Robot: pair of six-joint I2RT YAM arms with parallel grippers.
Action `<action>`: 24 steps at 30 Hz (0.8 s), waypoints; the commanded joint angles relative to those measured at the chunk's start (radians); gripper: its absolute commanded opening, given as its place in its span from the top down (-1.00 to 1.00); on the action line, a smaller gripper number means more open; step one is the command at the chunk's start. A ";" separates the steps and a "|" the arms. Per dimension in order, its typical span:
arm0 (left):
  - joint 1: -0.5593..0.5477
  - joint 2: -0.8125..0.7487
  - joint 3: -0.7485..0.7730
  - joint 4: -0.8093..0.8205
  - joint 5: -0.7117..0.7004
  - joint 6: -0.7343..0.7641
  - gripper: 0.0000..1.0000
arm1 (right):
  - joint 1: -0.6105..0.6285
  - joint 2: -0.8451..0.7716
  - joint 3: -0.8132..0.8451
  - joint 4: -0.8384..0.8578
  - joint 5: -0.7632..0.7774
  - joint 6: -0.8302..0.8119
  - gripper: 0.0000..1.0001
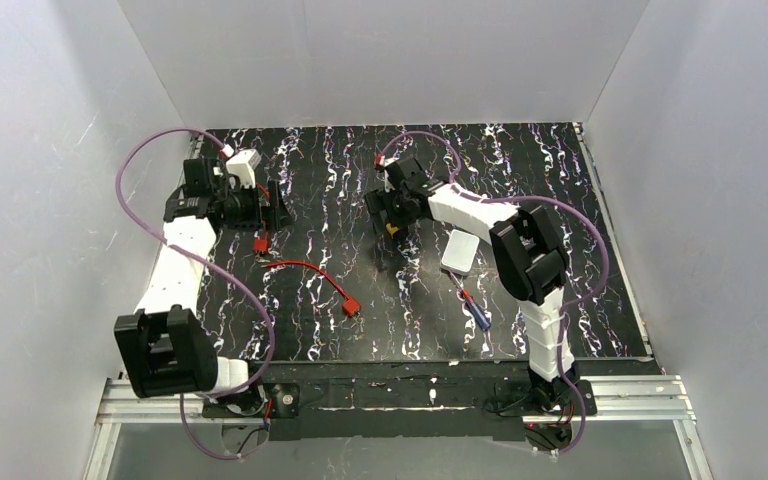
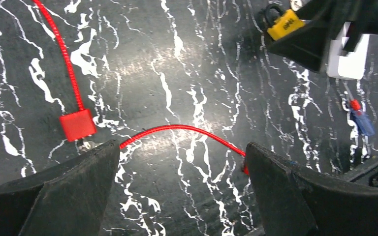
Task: Lock with the key
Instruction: Place the lock at the center of the board, then pick up the lock from the center of the board.
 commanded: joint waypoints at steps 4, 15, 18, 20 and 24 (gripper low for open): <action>0.011 0.132 0.110 -0.058 -0.075 0.108 -0.82 | -0.009 -0.202 -0.015 0.062 -0.074 -0.084 -0.97; 0.011 0.439 0.293 -0.082 -0.117 0.103 0.05 | -0.046 -0.434 -0.257 0.180 -0.155 -0.101 -0.97; 0.009 0.502 0.318 -0.081 -0.143 0.101 0.18 | -0.051 -0.464 -0.277 0.193 -0.176 -0.100 -0.96; 0.010 0.541 0.335 -0.079 -0.173 0.102 0.22 | -0.051 -0.477 -0.285 0.201 -0.200 -0.099 -0.96; 0.010 0.606 0.359 -0.068 -0.233 0.109 0.25 | -0.051 -0.491 -0.297 0.212 -0.245 -0.096 -0.96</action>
